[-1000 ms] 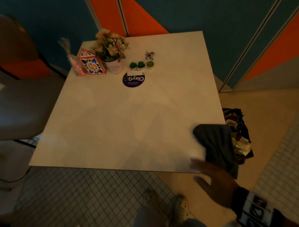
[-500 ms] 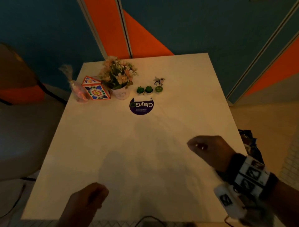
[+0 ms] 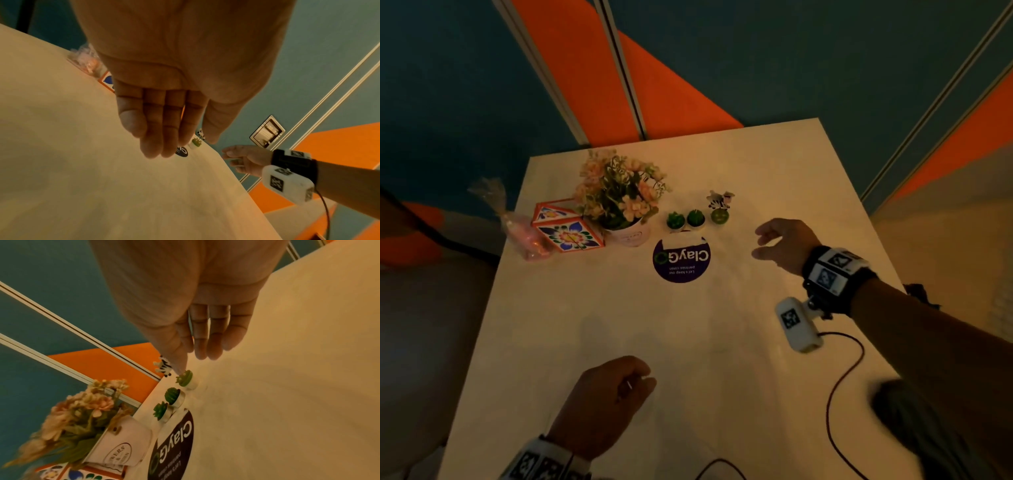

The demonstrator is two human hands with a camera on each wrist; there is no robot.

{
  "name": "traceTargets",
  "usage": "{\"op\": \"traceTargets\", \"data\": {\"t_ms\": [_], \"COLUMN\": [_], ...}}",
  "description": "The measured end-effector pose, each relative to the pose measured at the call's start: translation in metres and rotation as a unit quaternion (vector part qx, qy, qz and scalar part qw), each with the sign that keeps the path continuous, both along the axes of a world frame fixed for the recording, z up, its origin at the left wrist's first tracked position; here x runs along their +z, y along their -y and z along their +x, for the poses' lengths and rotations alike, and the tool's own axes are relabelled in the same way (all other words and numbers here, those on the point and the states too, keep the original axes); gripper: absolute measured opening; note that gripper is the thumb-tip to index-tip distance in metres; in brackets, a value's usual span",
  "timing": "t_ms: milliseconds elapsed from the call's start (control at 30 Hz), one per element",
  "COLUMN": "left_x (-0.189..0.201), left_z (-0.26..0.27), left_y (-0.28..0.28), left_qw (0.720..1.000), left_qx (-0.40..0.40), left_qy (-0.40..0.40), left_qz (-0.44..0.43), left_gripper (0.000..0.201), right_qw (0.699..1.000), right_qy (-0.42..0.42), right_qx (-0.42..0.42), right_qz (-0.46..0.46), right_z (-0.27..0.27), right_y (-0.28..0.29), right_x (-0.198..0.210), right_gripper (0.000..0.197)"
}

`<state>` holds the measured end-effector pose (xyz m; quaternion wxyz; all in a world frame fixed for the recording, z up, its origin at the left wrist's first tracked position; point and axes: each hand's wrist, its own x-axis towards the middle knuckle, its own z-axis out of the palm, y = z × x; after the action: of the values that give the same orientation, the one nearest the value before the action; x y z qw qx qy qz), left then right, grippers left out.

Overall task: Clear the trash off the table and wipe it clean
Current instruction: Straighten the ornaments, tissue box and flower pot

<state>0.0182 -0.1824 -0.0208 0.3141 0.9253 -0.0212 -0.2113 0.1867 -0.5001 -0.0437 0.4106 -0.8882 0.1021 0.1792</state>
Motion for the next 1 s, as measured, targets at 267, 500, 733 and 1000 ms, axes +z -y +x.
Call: {"op": "traceTargets", "data": {"t_ms": [267, 500, 733, 1000], "left_x": [-0.012, -0.019, -0.034, -0.06], "left_z": [0.023, 0.081, 0.178, 0.256], "left_y": [0.028, 0.06, 0.1, 0.122], "left_qw": [1.0, 0.997, 0.987, 0.988], "left_qx": [0.01, 0.041, 0.056, -0.031], "left_qy": [0.013, 0.059, 0.141, 0.062], "left_qz": [-0.009, 0.035, 0.058, 0.135], "left_gripper": [0.013, 0.029, 0.049, 0.066], "right_qw": [0.998, 0.999, 0.999, 0.999], "right_qy": [-0.041, -0.04, -0.027, -0.021], "right_qx": [-0.036, -0.036, -0.035, -0.039], "right_qz": [0.005, -0.008, -0.014, -0.013], "right_z": [0.06, 0.083, 0.096, 0.105], "right_y": [-0.029, -0.036, -0.045, -0.046], "right_x": [-0.026, -0.04, -0.051, -0.053], "right_gripper": [0.068, 0.064, 0.044, 0.039]}}
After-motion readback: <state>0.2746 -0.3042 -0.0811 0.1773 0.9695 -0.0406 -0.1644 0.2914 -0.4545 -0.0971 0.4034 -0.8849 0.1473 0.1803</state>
